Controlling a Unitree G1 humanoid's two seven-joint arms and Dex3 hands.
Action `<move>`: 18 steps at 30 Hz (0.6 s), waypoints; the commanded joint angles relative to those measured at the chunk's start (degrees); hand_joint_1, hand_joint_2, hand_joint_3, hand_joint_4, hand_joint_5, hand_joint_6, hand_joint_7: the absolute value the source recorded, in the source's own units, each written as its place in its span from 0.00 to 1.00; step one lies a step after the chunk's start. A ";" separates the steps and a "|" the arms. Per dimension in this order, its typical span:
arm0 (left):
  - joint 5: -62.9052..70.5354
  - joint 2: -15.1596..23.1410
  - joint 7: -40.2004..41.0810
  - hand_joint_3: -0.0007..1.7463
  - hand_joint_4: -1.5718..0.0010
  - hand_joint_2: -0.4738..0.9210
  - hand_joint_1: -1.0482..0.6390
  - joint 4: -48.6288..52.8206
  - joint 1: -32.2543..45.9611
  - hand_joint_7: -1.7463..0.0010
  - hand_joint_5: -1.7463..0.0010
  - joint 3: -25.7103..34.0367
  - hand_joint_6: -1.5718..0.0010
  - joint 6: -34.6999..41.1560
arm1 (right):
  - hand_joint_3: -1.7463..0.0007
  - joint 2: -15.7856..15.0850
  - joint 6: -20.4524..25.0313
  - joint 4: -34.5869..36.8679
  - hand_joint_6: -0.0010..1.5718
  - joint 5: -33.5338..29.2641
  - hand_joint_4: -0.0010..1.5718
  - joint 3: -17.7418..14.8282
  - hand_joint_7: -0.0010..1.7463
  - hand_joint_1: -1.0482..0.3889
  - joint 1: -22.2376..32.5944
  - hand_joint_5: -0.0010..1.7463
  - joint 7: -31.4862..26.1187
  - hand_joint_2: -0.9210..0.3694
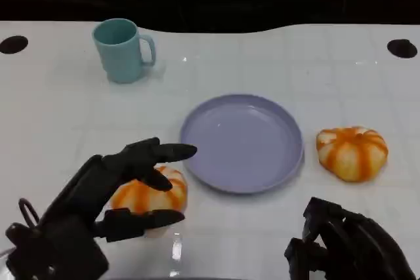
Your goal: Grasp the bread from the table and place it into the plate.
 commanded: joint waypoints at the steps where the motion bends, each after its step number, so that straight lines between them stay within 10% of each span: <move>1: 9.87 5.04 0.70 0.00 0.79 0.89 0.44 -4.79 -0.37 0.99 0.68 -0.85 0.72 1.70 | 0.87 -0.34 -0.58 -0.05 0.51 -0.03 0.57 -0.33 0.78 0.22 -0.27 0.91 0.05 0.00; 18: 45.47 5.88 -2.67 0.00 0.73 0.86 0.50 -12.14 -3.56 1.00 0.85 -9.98 0.78 14.26 | 0.86 -0.41 -0.97 -0.18 0.51 0.06 0.57 -0.40 0.78 0.22 -0.03 0.92 0.20 0.00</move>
